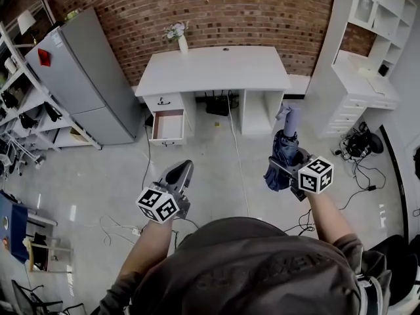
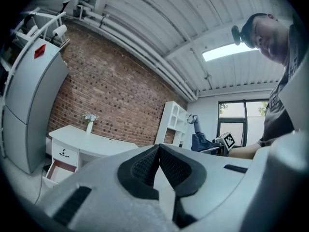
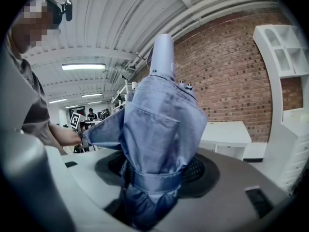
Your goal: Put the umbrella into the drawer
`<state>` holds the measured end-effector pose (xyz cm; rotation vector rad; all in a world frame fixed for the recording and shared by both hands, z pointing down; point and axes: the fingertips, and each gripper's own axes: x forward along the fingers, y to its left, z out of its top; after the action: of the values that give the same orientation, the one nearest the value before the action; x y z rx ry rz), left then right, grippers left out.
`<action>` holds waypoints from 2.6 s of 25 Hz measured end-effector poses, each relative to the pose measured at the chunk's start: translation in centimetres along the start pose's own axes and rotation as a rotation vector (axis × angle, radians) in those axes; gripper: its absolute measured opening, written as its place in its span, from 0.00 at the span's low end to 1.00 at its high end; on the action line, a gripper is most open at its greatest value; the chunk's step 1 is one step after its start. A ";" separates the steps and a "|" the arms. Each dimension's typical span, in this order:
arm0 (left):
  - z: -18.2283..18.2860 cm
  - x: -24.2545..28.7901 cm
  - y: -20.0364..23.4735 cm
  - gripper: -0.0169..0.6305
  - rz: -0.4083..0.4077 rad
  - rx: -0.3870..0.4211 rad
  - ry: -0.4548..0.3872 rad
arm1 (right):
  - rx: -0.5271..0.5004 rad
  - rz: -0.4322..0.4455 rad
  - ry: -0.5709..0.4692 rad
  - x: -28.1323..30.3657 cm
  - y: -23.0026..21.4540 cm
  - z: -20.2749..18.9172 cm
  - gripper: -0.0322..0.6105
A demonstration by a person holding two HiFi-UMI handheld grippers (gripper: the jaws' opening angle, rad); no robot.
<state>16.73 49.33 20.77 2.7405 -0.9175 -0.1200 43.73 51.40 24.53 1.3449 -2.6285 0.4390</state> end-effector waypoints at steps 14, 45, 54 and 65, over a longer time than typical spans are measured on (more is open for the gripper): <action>-0.6 3.9 6.1 0.03 -0.064 -0.033 0.009 | 0.024 -0.056 0.028 4.3 -2.5 -0.5 0.44; 7.1 18.7 39.3 0.03 -0.214 -0.042 0.048 | 0.075 -0.193 0.005 34.4 -12.7 11.2 0.44; 6.1 28.8 37.7 0.03 -0.082 -0.024 0.024 | 0.039 -0.049 0.015 35.6 -25.6 12.5 0.44; 6.6 38.7 38.3 0.03 0.010 -0.049 0.013 | 0.008 0.037 0.039 38.0 -36.9 14.6 0.44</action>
<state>24.35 -4.89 24.35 2.6880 -0.9130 -0.1207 51.38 -2.88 27.83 1.2788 -2.6270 0.4765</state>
